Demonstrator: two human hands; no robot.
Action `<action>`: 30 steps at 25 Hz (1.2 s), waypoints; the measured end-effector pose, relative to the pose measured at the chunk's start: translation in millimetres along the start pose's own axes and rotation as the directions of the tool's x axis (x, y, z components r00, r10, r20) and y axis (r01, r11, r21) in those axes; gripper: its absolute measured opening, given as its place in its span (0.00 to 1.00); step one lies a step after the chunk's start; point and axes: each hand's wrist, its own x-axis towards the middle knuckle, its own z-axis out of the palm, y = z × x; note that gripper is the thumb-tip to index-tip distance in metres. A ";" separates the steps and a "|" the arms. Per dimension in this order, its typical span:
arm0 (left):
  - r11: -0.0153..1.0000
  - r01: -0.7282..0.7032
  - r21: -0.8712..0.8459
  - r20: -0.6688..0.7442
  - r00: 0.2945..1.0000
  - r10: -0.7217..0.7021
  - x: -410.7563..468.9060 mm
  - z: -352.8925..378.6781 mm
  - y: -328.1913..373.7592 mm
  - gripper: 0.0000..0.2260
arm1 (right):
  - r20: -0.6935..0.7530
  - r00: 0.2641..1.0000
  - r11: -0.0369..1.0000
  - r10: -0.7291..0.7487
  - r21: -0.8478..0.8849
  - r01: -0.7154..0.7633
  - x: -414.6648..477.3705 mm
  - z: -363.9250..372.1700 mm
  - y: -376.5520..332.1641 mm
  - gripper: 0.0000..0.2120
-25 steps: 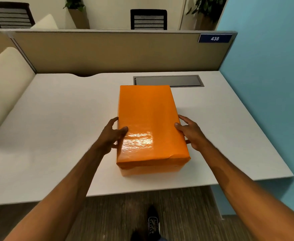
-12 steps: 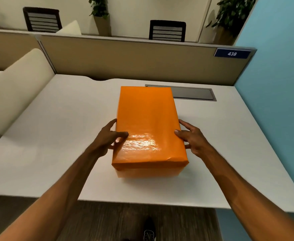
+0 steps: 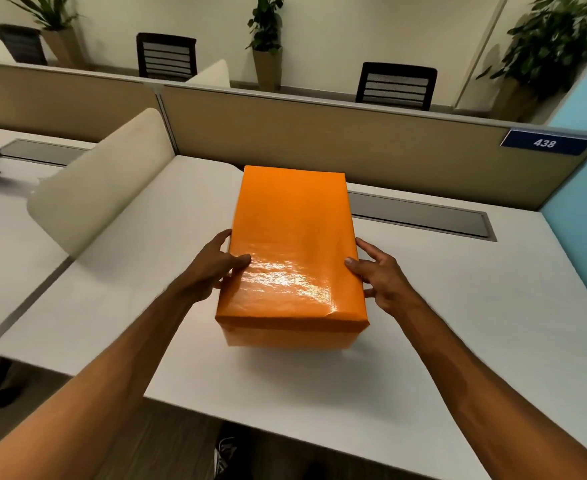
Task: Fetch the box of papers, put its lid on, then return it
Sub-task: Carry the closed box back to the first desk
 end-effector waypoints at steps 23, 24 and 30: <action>0.981 0.125 0.146 -0.012 0.992 -0.124 242.9 -310.6 26.1 0.33 | -0.058 0.996 0.989 0.070 0.137 -0.062 211.6 320.5 -72.8 0.31; 0.980 0.134 0.148 -0.017 0.991 -0.132 253.4 -317.1 27.7 0.33 | -0.065 0.995 0.988 0.072 0.138 -0.063 220.0 328.8 -74.4 0.31; 0.971 0.173 0.164 -0.014 0.985 -0.173 303.2 -345.4 33.3 0.33 | -0.083 0.993 0.991 0.079 0.117 -0.070 262.4 361.0 -85.3 0.30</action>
